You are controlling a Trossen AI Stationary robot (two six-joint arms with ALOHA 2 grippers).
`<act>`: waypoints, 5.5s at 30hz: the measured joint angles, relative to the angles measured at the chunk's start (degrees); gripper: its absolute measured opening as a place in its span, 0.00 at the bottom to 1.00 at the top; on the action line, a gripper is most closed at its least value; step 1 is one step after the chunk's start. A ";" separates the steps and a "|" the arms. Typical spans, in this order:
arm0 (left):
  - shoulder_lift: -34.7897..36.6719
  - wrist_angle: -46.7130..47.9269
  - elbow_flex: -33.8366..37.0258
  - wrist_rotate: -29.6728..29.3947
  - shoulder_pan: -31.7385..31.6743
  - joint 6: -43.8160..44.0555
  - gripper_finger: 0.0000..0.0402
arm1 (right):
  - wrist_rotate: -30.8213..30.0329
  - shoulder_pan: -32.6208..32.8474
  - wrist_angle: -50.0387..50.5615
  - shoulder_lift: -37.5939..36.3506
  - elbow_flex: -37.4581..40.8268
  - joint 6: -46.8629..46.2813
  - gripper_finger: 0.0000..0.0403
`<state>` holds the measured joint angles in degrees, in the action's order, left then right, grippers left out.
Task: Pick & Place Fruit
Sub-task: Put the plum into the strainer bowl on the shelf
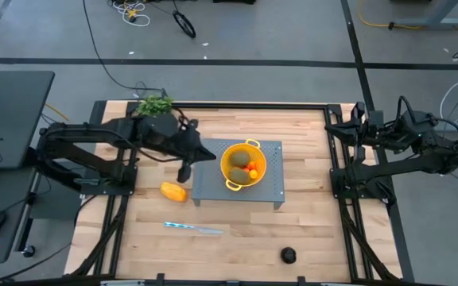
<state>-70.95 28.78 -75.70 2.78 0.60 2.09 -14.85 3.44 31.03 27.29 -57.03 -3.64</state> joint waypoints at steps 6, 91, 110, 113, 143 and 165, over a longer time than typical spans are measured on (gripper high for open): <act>3.01 2.19 0.14 -0.98 -0.02 0.50 0.00 | -0.02 -0.02 0.02 0.02 0.00 0.00 0.01; 41.07 -2.65 26.76 -6.20 -0.37 4.84 0.00 | 0.67 -0.02 0.02 0.02 0.00 0.03 0.01; 47.22 -2.60 27.50 -8.25 -0.37 5.77 0.00 | 7.83 0.00 -0.04 5.32 0.00 1.31 0.01; 47.22 -2.60 27.50 -8.50 -0.37 5.84 0.00 | 10.46 0.07 -1.48 7.96 0.00 1.31 0.01; 47.22 -2.54 27.50 -9.50 -0.37 5.62 0.00 | 11.77 16.35 -15.96 20.82 0.02 3.10 0.01; 47.22 -2.25 27.50 -9.43 -0.37 5.23 0.00 | 10.46 26.36 -19.06 30.26 0.01 2.78 0.01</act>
<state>-23.73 26.53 -48.21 -6.66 0.23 7.32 -4.40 29.80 11.97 57.55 -57.02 -0.86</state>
